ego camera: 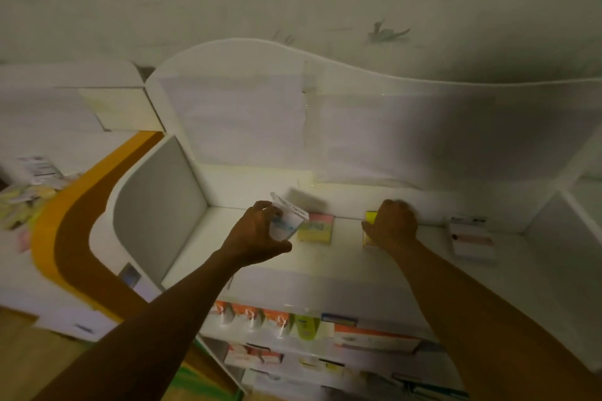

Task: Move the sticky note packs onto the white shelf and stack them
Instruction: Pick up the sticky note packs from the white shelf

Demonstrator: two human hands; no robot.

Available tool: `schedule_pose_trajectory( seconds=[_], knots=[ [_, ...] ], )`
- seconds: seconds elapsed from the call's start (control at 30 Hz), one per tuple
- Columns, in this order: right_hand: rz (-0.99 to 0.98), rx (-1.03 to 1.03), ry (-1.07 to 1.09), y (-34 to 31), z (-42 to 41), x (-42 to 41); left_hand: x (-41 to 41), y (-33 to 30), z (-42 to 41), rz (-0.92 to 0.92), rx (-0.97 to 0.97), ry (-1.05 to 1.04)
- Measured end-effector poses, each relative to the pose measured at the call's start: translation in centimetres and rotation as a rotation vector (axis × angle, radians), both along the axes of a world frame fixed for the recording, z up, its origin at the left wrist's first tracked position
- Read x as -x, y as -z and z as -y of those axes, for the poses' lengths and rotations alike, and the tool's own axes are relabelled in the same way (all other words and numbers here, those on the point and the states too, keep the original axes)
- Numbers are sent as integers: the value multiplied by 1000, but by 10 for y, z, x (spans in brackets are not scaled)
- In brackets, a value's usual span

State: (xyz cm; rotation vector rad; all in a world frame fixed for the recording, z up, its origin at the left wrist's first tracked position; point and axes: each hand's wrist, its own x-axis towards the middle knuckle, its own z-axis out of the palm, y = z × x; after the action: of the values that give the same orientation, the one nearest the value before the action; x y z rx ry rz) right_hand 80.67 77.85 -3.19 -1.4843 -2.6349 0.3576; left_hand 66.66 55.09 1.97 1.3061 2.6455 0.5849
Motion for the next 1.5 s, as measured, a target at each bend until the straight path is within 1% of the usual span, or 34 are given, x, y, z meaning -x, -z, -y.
schedule_pose_trajectory(
  seconds=[0.13, 0.33, 0.47, 0.6, 0.7, 0.8, 0.87, 0.97, 1.1, 1.23, 1.5],
  knots=[
    [60, -51, -23, 1, -2, 2, -3, -1, 2, 0, -11, -7],
    [48, -92, -40, 0, -9, -3, -11, -4, -8, 6, -16, 31],
    [52, -186, -113, -26, -22, -17, -21, -12, -27, 32, -33, 31],
    [26, -219, -220, -59, -39, -43, -42, -19, -60, 46, -48, 82],
    [24, -168, -296, -84, -57, -75, -64, -23, -90, 52, -53, 134],
    [72, -76, -352, -105, -78, -109, -90, -25, -122, 67, -44, 196],
    [91, -35, -346, -115, -92, -133, -109, -25, -143, 83, -35, 230],
    [118, -38, -299, -127, -108, -169, -138, -20, -171, 90, -18, 263],
    [111, -51, -268, -141, -120, -207, -175, -7, -203, 100, -19, 247],
    [88, -35, -261, -144, -127, -227, -204, 10, -228, 127, 10, 213],
    [13, 22, -251, -120, -131, -248, -236, 47, -265, 222, -4, 110]
  ],
)
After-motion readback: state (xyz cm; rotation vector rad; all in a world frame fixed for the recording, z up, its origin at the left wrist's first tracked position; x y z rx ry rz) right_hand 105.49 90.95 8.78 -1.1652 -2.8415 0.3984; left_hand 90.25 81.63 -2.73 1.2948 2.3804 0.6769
